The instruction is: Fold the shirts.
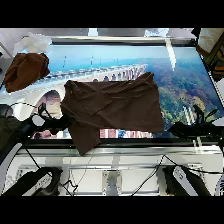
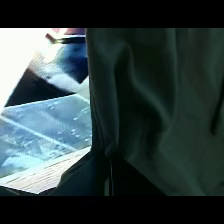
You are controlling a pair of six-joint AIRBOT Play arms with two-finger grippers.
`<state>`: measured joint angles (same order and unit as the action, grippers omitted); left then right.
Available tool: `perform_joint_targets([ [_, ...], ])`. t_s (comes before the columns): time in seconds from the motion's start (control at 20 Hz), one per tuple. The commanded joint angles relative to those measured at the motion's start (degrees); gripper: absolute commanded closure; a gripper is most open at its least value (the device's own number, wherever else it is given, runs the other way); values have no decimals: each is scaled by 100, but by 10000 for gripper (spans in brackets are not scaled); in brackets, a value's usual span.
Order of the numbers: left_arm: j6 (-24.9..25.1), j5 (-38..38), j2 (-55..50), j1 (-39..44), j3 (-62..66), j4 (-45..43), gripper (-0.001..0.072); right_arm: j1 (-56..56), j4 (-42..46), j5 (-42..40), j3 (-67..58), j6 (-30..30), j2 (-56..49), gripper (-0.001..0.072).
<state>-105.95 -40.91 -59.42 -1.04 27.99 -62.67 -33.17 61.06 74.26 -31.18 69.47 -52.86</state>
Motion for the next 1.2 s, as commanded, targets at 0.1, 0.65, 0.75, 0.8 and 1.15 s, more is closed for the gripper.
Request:
perform_joint_targets([
  [0.1,83,-142,-2,-7,4,35,695,9,-348,-772,313,-42,-339,324],
  [0.65,81,-275,-2,-7,4,35,694,938,-540,-1998,66,-210,-1335,505],
  [0.75,81,-275,-2,-7,4,35,694,933,-422,-1926,-146,-208,-1335,681],
  [0.8,81,-275,-2,-7,4,35,695,933,-391,-1853,-284,-205,-1329,682],
  [1.15,81,-262,-2,-7,4,35,694,942,-601,-1589,-1342,-205,-1316,683],
])
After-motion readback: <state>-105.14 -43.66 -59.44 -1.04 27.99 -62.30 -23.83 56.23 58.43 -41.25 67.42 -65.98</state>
